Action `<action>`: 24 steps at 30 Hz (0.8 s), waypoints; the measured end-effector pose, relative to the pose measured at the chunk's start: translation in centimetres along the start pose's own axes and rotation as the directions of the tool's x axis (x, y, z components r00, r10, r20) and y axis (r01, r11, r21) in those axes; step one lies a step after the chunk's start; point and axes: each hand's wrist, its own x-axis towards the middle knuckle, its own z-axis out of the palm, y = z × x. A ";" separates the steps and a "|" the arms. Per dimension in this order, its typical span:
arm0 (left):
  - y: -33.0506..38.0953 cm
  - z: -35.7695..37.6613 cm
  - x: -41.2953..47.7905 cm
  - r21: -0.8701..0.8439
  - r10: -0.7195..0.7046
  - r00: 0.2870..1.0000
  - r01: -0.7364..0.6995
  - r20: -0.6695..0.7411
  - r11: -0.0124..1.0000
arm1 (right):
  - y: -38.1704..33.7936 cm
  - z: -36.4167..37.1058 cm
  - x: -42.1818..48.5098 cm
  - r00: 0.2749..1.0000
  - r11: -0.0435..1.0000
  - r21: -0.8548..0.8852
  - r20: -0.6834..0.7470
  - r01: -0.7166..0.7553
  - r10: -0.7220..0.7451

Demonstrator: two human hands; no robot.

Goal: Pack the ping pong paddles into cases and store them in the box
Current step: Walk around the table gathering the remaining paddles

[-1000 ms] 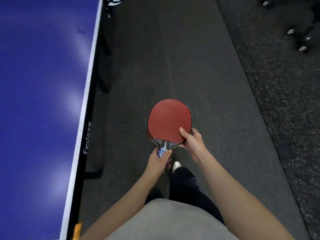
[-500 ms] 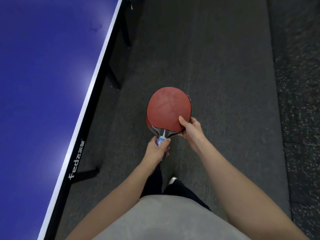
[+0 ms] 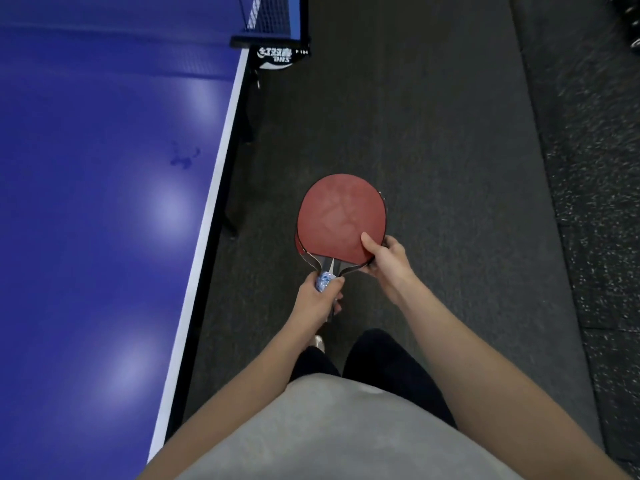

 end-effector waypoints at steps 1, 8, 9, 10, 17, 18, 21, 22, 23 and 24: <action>1.0 0.0 1.2 -0.004 -0.002 1.000 0.002 0.003 1.000 | -1.0 0.5 1.1 1.000 1.000 -0.002 0.001 0.002 -0.002; 8.2 1.6 9.8 -0.016 0.007 1.000 -0.007 0.006 1.000 | -8.2 2.1 9.9 1.000 1.000 0.009 0.004 0.008 -0.008; 9.3 2.2 11.3 -0.016 0.004 1.000 -0.004 0.000 1.000 | -9.4 2.1 11.4 1.000 1.000 0.002 0.010 0.014 -0.014; 10.5 2.7 12.8 -0.016 0.001 1.000 -0.001 -0.009 1.000 | -10.8 2.1 13.0 1.000 1.000 -0.004 0.018 0.020 -0.020; 20.2 7.5 23.0 -0.053 0.007 0.999 -0.009 -0.038 0.999 | -21.7 1.8 23.3 0.999 0.999 -0.034 0.026 0.037 -0.037; 21.6 8.3 24.3 -0.061 0.012 0.999 -0.014 -0.033 0.998 | -23.4 1.7 24.6 0.998 0.998 -0.038 0.031 0.053 -0.052; 25.1 10.0 27.6 -0.058 0.020 1.000 -0.021 -0.021 0.998 | -27.4 1.4 28.1 0.998 0.997 -0.051 0.026 0.063 -0.061; 26.0 10.3 28.6 -0.053 0.023 1.000 -0.024 -0.017 0.998 | -28.4 1.5 29.1 0.998 0.997 -0.053 0.021 0.061 -0.060; 27.0 10.5 29.7 -0.049 0.030 0.999 -0.031 -0.011 0.998 | -29.3 1.6 30.2 0.998 0.997 -0.053 0.016 0.061 -0.061; 28.1 10.7 30.9 -0.051 0.034 0.999 -0.034 -0.007 0.998 | -30.3 1.9 31.5 0.998 0.997 -0.051 0.013 0.062 -0.061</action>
